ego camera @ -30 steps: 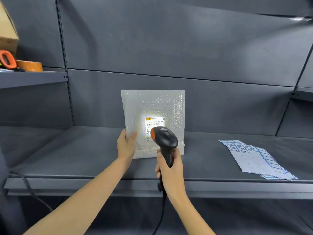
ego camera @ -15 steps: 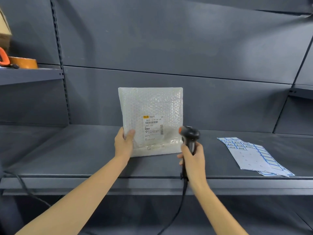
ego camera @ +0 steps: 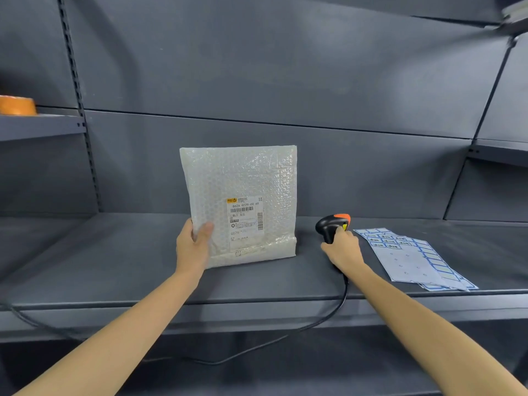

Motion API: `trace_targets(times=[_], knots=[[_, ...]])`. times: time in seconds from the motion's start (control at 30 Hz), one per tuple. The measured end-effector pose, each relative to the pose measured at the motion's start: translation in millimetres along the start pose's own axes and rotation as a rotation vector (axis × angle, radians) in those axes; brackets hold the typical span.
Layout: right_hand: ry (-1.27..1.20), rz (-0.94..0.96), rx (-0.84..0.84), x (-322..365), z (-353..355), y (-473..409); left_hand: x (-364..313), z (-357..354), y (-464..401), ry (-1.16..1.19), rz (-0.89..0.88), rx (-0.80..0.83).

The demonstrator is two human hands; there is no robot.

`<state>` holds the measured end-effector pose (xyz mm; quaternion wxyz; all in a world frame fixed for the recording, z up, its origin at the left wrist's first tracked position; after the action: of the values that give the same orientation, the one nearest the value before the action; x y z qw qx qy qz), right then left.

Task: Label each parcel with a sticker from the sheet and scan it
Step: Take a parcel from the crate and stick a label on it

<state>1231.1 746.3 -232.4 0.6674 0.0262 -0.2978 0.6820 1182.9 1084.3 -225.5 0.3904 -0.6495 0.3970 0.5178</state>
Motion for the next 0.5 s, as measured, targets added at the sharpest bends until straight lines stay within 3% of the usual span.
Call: trace_targets(times=[0.27, 0.5], knots=[[0.072, 0.000, 0.072, -2.0, -7.2, -2.0, -10.4, -0.4, -3.1, -0.025, 0.065, -0.041], [0.156, 0.024, 0.076, -1.8, -7.8, -3.8, 4.9, -4.0, -3.4, -0.415, 0.316, 0.042]])
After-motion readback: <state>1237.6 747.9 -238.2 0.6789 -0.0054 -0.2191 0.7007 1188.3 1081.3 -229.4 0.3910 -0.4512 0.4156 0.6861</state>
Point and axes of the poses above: each hand's wrist, its own y-axis away from the middle knuckle, its own z-axis out of the back of the hand, x = y × z, the point moved 6 cm from there along -y, towards the middle knuckle, and after that the axes turned 14 degrees about z, right-handed, at the moved point
